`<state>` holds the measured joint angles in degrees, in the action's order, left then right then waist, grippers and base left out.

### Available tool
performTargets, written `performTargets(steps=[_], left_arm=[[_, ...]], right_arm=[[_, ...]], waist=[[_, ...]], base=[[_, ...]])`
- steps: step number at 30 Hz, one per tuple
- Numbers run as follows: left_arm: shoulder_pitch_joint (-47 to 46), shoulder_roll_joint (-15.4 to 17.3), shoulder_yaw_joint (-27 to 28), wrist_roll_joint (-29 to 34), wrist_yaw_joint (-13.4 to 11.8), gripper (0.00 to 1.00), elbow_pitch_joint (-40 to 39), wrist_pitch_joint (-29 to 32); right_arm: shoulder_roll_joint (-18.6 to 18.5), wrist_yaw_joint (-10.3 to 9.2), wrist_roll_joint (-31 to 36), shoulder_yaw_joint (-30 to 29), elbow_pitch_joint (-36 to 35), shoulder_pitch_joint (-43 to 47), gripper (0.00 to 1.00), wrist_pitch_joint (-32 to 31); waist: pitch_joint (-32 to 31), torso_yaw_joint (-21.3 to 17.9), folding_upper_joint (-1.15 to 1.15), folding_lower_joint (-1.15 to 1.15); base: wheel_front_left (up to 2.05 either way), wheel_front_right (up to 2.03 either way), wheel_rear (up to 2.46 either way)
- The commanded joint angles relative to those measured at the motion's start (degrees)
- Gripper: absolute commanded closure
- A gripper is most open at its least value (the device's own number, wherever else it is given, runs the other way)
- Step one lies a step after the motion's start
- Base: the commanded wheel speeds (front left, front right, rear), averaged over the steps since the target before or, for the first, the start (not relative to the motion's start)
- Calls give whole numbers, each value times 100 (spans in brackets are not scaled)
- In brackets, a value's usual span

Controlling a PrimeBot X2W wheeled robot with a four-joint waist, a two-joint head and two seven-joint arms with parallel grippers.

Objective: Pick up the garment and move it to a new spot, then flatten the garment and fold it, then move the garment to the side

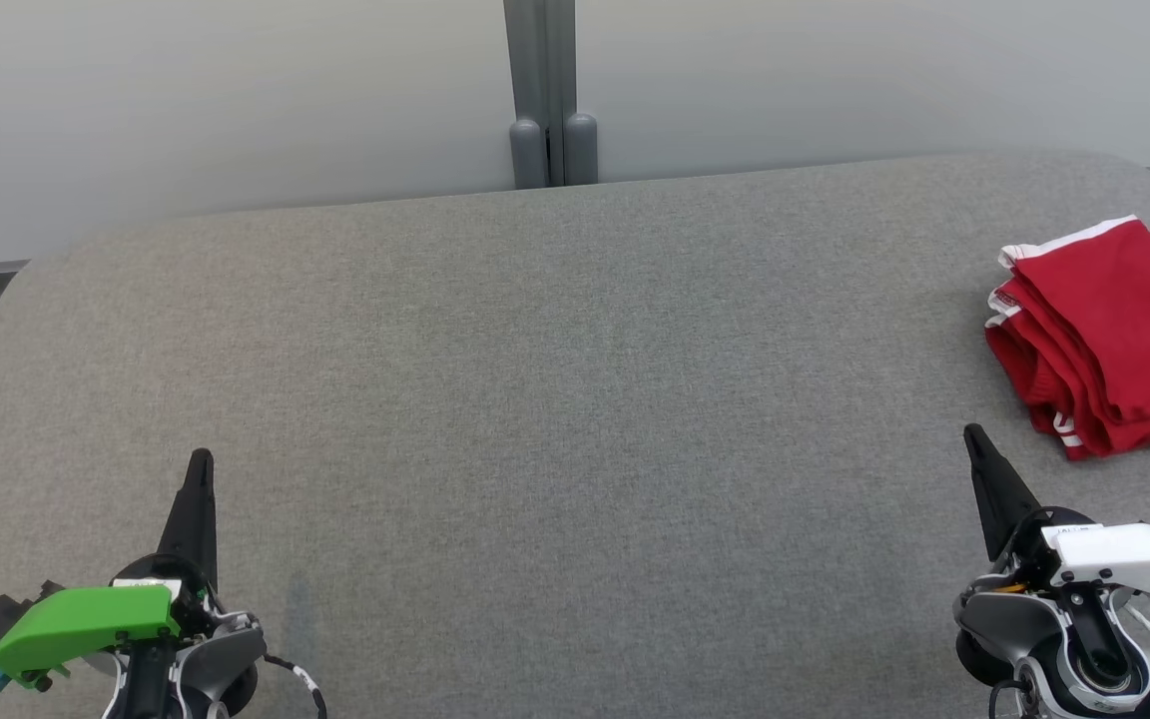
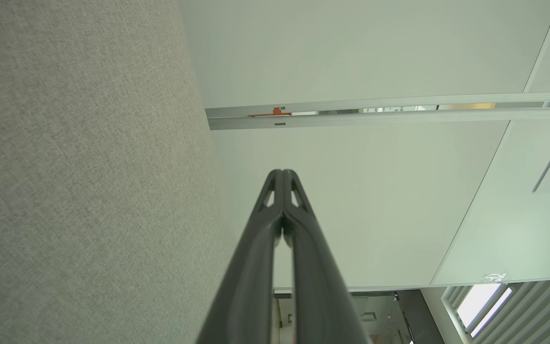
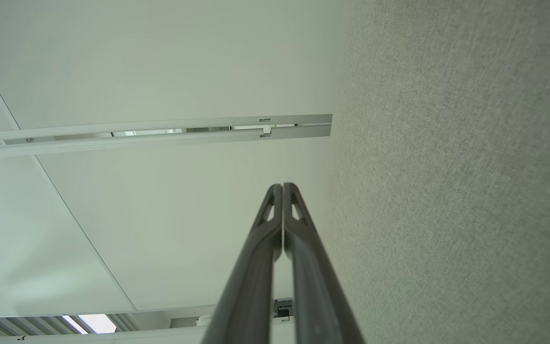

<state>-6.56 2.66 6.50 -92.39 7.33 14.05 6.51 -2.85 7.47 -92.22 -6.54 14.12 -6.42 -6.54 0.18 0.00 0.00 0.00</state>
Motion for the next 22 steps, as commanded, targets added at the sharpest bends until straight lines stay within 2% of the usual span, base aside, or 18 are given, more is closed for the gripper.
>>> performTargets(steps=[1, 22], left_arm=[[67, 40, 16, -5, 29, 100, -10, 26], [67, 40, 15, -5, 29, 100, -10, 26]], right_arm=[[-1, 4, -36, -11, -32, 48, 100, -18], [-2, 4, -36, -10, -33, 47, 100, -17]], waist=[[0, 0, 0, 0], [0, 0, 0, 0]], base=[[0, 0, 0], [0, 0, 0]])
